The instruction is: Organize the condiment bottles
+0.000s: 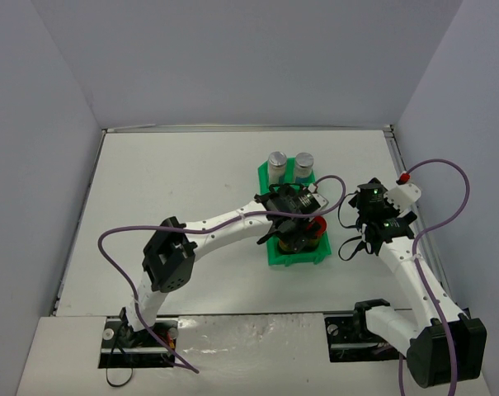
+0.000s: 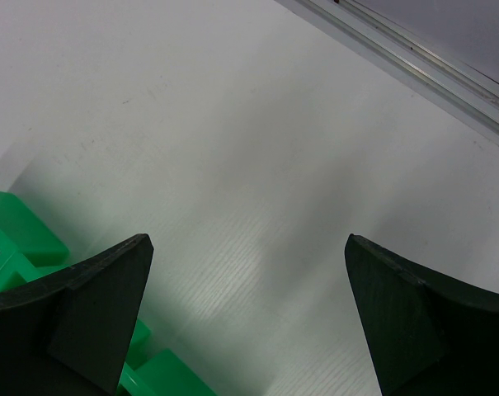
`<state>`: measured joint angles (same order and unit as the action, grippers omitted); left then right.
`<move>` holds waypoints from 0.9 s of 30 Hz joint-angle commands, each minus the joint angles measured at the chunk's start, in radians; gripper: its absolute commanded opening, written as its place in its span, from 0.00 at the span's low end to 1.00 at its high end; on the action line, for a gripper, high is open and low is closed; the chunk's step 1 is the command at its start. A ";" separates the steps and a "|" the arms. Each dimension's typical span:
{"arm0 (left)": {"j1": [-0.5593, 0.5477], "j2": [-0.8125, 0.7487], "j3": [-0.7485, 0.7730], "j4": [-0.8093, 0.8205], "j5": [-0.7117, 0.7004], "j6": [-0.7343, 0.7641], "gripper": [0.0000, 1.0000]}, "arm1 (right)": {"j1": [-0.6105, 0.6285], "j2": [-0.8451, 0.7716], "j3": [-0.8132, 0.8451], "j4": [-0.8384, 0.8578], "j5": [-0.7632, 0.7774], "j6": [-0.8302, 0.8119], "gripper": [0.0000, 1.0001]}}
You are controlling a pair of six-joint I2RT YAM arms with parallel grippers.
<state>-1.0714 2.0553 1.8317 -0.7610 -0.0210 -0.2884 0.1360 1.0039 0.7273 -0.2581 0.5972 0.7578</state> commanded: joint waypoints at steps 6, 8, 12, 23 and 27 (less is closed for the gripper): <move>-0.002 -0.129 0.031 0.027 -0.019 0.047 0.83 | -0.006 -0.002 0.023 0.013 0.035 0.009 1.00; -0.002 -0.131 0.040 0.019 -0.019 0.050 0.83 | -0.007 -0.002 0.023 0.014 0.035 0.009 1.00; -0.002 -0.157 0.051 -0.020 -0.032 0.056 0.83 | -0.007 -0.004 0.023 0.013 0.033 0.009 1.00; 0.012 -0.361 -0.050 -0.106 -0.057 0.118 0.85 | -0.007 0.002 0.028 0.013 0.035 0.006 1.00; 0.102 -0.430 -0.067 -0.118 -0.043 0.089 0.85 | -0.006 0.014 0.044 0.013 0.036 0.003 1.00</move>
<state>-1.0556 1.7516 1.7535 -0.8649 -0.0551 -0.1978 0.1360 1.0046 0.7273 -0.2584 0.5969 0.7578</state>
